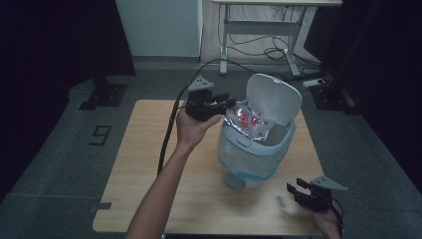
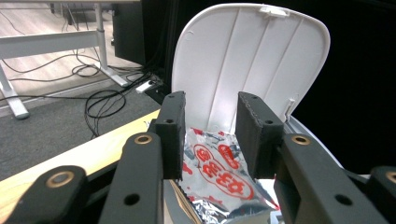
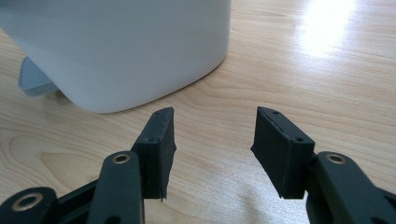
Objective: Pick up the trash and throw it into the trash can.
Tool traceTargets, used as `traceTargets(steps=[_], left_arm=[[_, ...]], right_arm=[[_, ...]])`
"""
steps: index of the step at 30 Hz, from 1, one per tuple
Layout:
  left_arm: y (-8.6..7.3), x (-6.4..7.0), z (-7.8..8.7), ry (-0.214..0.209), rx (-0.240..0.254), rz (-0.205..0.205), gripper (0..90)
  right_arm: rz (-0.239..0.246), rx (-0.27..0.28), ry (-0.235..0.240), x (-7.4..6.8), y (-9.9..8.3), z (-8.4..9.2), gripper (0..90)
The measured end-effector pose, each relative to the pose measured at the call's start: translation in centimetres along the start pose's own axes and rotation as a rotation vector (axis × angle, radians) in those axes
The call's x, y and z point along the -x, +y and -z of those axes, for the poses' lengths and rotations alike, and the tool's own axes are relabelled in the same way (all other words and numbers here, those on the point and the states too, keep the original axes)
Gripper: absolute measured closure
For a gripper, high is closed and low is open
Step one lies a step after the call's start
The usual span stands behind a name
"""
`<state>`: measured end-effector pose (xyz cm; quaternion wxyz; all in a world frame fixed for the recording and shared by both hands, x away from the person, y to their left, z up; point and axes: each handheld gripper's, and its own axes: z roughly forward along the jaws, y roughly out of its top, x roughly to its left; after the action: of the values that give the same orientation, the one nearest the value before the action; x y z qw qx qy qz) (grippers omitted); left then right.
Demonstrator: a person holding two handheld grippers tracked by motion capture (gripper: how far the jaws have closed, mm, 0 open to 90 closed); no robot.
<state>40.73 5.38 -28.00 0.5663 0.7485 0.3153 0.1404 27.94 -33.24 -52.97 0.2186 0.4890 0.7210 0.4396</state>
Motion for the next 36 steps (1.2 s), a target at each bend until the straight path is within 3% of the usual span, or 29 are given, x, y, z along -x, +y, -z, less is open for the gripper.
traceTargets(steps=[7,16,24,32,36], left_arm=[[-0.5,-0.8,0.5,0.022,-0.012,0.01,61.9],[-1.9,-1.6,-0.3,0.014,-0.056,0.027,61.2],[-3.2,-1.8,-1.6,-0.022,-0.11,0.047,60.0],[-3.6,0.0,-3.2,-0.099,-0.157,0.008,60.4],[-3.7,0.1,-3.3,-0.099,-0.158,0.003,60.4]], right_arm=[[0.004,-0.004,0.001,-0.1,0.0,-0.1,47.6],[0.013,-0.01,-0.004,-0.2,-0.1,-0.3,47.6],[0.015,-0.013,-0.005,-0.2,-0.1,-0.3,47.6],[0.015,-0.011,-0.006,-0.2,-0.1,-0.3,47.6],[0.012,-0.009,-0.007,-0.1,-0.1,-0.2,47.6]])
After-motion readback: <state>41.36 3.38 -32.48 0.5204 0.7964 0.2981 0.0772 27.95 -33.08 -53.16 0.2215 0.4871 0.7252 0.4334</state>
